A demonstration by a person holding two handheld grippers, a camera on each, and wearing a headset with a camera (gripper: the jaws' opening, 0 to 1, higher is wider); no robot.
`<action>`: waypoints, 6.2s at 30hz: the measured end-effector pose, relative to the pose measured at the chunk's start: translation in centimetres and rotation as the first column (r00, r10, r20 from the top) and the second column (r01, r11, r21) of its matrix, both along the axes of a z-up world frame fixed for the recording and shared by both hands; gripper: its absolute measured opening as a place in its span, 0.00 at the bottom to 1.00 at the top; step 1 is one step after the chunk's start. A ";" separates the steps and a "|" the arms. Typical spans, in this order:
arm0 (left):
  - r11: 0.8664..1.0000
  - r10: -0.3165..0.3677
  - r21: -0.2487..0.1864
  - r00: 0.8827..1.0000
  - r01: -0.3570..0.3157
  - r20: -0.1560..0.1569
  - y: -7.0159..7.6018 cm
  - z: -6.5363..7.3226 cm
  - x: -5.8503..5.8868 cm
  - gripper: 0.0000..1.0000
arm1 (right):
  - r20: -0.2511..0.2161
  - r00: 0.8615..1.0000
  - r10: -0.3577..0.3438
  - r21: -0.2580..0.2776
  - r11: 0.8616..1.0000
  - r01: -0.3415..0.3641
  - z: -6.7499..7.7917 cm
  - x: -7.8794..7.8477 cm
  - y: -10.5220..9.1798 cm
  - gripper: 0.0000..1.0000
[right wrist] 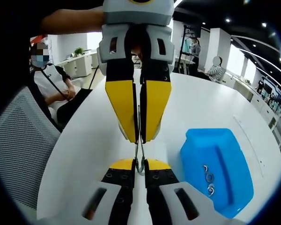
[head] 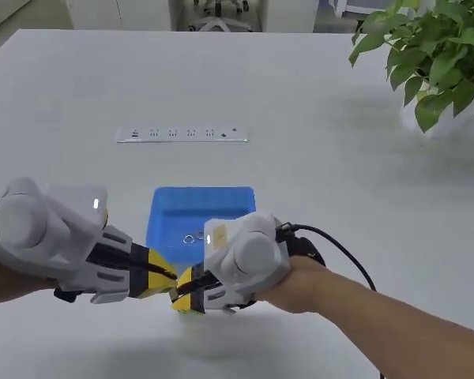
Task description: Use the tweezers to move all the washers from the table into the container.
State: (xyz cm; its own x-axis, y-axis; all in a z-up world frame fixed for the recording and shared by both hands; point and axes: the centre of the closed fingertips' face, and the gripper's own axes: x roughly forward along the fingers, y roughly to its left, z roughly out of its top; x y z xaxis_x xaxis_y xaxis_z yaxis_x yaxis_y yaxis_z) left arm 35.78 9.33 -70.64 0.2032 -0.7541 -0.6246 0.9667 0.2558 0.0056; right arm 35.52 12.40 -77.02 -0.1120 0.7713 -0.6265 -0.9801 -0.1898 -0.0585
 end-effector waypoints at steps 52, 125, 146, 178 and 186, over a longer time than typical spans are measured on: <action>0.924 0.338 -0.178 0.940 -0.339 -0.034 2.5 2.0 -0.7 0.76 | 0.055 0.998 -0.013 0.038 0.999 0.011 6.7 2.5 -1.2 0.09; 0.874 0.432 -0.240 0.902 -0.423 -0.016 1.8 1.4 3.8 0.85 | 0.049 0.981 -0.189 0.054 0.981 0.187 0.6 14.7 -2.9 0.10; 0.908 0.385 -0.208 0.921 -0.365 0.064 1.1 2.5 9.3 0.54 | 0.061 0.984 -0.169 0.049 0.985 0.167 0.5 14.5 -2.9 0.10; 0.982 0.170 -0.109 0.971 -0.154 0.167 -2.6 1.7 13.5 0.12 | 0.100 0.988 -0.117 0.051 0.992 0.112 0.4 14.2 -2.8 0.10; 0.990 0.129 -0.078 0.975 -0.117 0.180 -2.7 1.3 13.4 0.07 | 0.102 0.989 -0.110 0.052 0.993 0.105 0.4 14.2 -2.8 0.10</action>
State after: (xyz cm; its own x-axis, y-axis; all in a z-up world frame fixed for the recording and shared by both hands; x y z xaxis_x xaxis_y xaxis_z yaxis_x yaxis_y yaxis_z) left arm 49.15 6.58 -69.33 0.4035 -0.7547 -0.5173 0.9119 0.3783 0.1594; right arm 49.72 9.61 -76.62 0.0378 0.8040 -0.5934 -0.9826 -0.0781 -0.1684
